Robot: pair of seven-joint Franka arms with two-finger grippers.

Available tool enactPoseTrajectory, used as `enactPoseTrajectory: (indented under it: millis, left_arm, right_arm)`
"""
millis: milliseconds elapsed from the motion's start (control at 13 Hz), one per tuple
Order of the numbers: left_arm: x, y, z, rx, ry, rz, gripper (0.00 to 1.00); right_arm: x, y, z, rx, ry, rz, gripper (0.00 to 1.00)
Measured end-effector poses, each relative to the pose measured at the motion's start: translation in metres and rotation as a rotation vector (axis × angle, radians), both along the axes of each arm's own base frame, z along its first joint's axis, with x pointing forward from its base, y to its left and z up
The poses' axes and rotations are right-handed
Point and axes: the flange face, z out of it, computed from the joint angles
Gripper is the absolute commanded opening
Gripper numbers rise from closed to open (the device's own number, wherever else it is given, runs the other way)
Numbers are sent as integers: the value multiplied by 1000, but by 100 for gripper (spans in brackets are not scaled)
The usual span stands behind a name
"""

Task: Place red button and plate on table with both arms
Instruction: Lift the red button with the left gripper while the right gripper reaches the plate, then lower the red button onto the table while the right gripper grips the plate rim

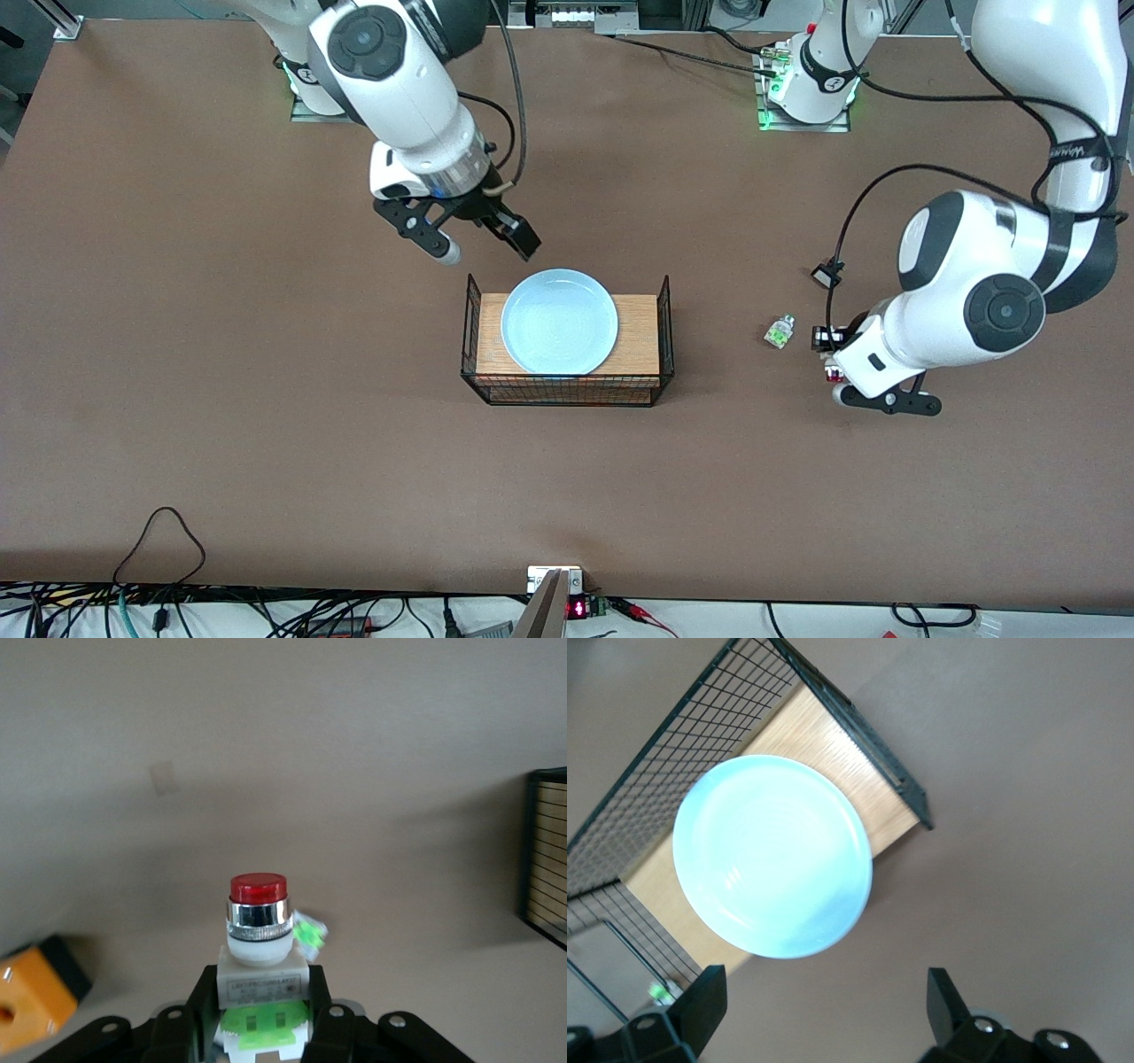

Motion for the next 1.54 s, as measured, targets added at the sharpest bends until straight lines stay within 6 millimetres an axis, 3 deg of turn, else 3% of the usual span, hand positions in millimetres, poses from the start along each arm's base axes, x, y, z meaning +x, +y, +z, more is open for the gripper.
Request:
enactPoseTrajectory:
  millis: [231, 462, 538, 692, 923, 1000, 1154, 1231, 1385, 1538]
  left_arm:
    - [-4, 11, -56, -30, -31, -26, 17]
    - [-13, 14, -95, -26, -79, -66, 18]
    - [-13, 28, -104, 0, -92, -80, 23]
    - [-13, 56, -125, 13, -84, -84, 23]
    - [-25, 61, -161, 1, -22, -91, 25]
    - [-29, 60, -169, -1, -8, -93, 36]
    - [-29, 61, -169, -1, -8, -93, 87]
    - [-29, 61, -170, -1, -7, -93, 100]
    - [-27, 62, -165, 1, -13, -91, 100]
    - [-22, 64, -141, 13, -16, -91, 100]
  right_arm:
    - [15, 5, -43, 6, 41, -129, 100]
    - [23, 6, -78, -13, 84, -185, 100]
    - [25, 5, -86, -21, 93, -190, 100]
    - [30, 1, -97, -33, 99, -196, 100]
    - [34, -3, -108, -47, 105, -202, 100]
    - [36, -3, -110, -44, 102, -206, 100]
    - [38, -3, -112, -34, 90, -215, 100]
    - [39, -3, -112, -30, 86, -219, 100]
    - [42, -2, -116, -19, 75, -224, 100]
    - [42, -1, -123, -22, 80, -223, 100]
